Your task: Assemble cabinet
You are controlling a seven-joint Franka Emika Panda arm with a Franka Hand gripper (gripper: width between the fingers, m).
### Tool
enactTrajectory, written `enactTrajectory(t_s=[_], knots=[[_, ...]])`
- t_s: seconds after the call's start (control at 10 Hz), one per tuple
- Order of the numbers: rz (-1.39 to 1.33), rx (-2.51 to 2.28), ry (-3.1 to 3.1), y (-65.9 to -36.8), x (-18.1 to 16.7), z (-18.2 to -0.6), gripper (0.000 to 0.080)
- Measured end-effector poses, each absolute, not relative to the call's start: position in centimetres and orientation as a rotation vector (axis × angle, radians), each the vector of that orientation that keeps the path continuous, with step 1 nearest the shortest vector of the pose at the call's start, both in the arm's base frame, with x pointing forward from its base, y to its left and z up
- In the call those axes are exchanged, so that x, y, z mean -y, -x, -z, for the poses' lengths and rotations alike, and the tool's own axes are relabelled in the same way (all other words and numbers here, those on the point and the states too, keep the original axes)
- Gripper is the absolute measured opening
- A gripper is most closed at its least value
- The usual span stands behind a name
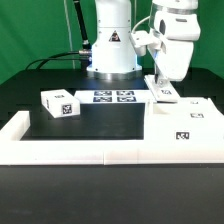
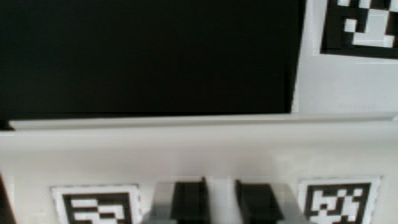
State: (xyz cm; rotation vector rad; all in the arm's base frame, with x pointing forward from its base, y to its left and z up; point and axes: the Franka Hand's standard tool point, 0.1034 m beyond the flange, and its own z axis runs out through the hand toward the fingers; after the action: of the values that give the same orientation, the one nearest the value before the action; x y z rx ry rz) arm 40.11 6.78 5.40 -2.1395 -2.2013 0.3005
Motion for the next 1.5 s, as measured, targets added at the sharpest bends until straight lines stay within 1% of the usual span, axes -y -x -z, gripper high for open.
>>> enactTrajectory(t_s=[0.2, 0.3, 0.6, 0.7, 0.8, 0.9, 1.0, 1.2, 1.5], knots=[[-0.308, 2.067, 2.257, -39.3, -5.4, -5.5, 0.007], [-0.32, 2.012, 2.307, -38.8, -5.3, -5.4, 0.007], [-0.281, 2.024, 2.314, -39.0, -5.6, -5.3, 0.007], [-0.222, 2.035, 2.334, -39.3, -6.0, -5.2, 0.007], [-0.106, 2.069, 2.361, -39.4, -6.8, -5.1, 0.007], [-0.068, 2.076, 2.364, -38.9, -7.1, -5.0, 0.007], [-0.024, 2.079, 2.372, -39.1, -7.5, -5.1, 0.007], [-0.042, 2.088, 2.363, -39.5, -7.0, -5.2, 0.007], [-0.018, 2.086, 2.38, -40.9, -7.0, -5.6, 0.007]])
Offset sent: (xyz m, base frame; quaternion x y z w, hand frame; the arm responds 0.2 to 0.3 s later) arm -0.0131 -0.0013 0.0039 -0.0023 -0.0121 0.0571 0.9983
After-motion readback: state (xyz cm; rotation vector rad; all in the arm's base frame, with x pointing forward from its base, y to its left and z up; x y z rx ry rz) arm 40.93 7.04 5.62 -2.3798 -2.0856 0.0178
